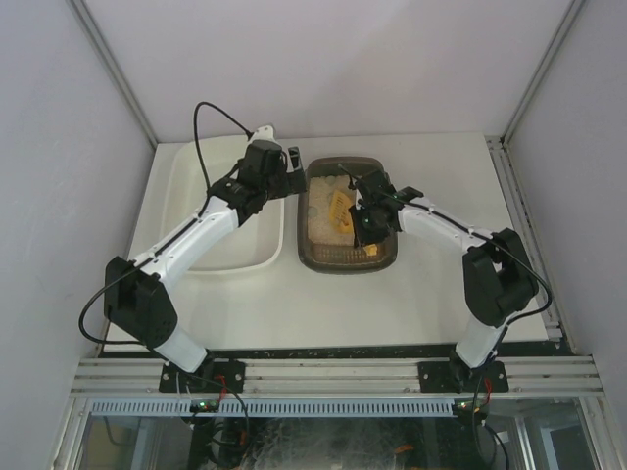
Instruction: Clean the litter box
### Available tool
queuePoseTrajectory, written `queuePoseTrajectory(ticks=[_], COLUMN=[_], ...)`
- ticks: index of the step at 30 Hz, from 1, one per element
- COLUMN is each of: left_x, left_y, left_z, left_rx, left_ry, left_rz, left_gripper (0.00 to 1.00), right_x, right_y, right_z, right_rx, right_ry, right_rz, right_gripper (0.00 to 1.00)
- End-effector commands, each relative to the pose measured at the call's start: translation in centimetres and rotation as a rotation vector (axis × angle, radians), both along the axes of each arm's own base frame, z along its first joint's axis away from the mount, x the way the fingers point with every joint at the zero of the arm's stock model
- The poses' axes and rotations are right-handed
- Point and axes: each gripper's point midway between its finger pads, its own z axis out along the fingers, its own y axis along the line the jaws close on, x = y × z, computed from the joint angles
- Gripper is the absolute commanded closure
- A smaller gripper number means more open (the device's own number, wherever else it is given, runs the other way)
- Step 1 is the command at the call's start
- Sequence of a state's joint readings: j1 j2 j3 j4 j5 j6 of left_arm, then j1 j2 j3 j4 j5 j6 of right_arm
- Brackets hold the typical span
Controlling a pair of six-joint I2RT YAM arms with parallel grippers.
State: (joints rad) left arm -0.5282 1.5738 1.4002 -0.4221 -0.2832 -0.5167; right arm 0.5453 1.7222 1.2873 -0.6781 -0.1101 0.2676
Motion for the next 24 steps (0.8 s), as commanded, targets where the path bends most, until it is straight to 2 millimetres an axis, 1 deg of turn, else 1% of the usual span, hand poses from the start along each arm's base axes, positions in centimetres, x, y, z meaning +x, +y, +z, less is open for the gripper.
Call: queuePoseTrajectory(ticks=[1, 6, 7, 10, 15, 18, 24], left_x=[0.6, 0.8, 1.4, 2.0, 2.7, 2.7, 2.4], left_y=[-0.7, -0.5, 0.6, 1.8, 3.8, 4.8, 5.7], left_z=[1.0, 0.9, 0.8, 0.9, 1.5, 1.3, 0.9], left_rx=[-0.097, -0.147, -0.158, -0.185, -0.184, -0.183, -0.179], left_ry=[-0.038, -0.014, -0.009, -0.005, -0.036, -0.035, -0.042], left_rz=[0.010, 0.017, 0.047, 0.079, 0.125, 0.146, 0.160], left_gripper=[0.00, 0.00, 0.00, 0.00, 0.00, 0.00, 0.00], right_x=[1.4, 2.5, 2.7, 3.3, 3.3, 3.2, 3.5], right_y=[2.0, 3.1, 3.4, 4.6, 6.7, 7.5, 8.5], right_z=[1.0, 0.6, 0.6, 0.6, 0.8, 1.2, 2.0], right_rx=[0.036, 0.045, 0.054, 0.098, 0.218, 0.301, 0.482], right_ry=[-0.022, -0.009, -0.003, 0.019, 0.079, 0.123, 0.207], right_rz=[0.047, 0.059, 0.061, 0.067, 0.092, 0.099, 0.103], right_gripper=[1.00, 1.00, 1.00, 1.00, 1.00, 1.00, 1.00])
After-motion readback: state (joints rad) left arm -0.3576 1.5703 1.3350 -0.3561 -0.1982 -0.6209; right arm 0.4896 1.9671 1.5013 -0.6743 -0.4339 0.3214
